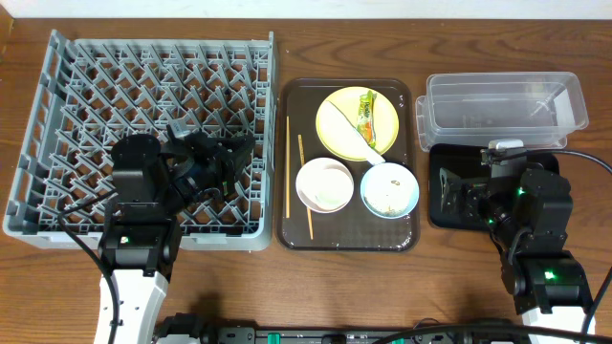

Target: Sort waste into correct bins and load items into the dishwasher

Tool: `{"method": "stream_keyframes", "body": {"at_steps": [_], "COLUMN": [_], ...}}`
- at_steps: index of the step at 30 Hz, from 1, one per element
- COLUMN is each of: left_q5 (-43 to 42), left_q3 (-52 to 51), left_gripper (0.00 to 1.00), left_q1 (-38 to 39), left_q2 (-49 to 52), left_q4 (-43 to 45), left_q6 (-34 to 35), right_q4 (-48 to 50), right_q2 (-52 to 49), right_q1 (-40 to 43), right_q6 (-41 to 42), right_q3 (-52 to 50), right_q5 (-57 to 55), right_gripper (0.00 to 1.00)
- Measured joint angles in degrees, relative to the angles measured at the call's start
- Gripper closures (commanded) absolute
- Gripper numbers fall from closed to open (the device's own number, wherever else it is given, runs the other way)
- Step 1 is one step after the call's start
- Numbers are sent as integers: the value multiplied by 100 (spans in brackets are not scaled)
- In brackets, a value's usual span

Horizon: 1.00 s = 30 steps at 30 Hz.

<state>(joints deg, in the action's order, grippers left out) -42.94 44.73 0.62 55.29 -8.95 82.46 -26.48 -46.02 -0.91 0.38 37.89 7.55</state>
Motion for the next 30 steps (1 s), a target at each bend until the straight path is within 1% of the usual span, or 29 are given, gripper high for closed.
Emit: {"method": "stream_keyframes", "body": {"at_steps": [3,9,16,24,30], "left_q5": [0,-111,-282,-328,-330], "left_q3": [0,0,0,0,0], "left_gripper": [93,93,93,93,93], "left_q1": [0,0,-4,-4,-4], "left_q2": [0,0,0,0,0], "left_q4": [0,22,22,22,24], "left_q6": [35,546,949,1078,1078], "right_q4": [7,9,9,-9,-238], "right_q2": [0,0,0,0,0], "right_q1": [0,0,0,0,0], "right_q6": [-2,0,0,0,-2], "right_q3": [0,0,0,0,0], "right_q5": [0,0,0,0,0], "right_gripper": [1,1,1,1,1]}}
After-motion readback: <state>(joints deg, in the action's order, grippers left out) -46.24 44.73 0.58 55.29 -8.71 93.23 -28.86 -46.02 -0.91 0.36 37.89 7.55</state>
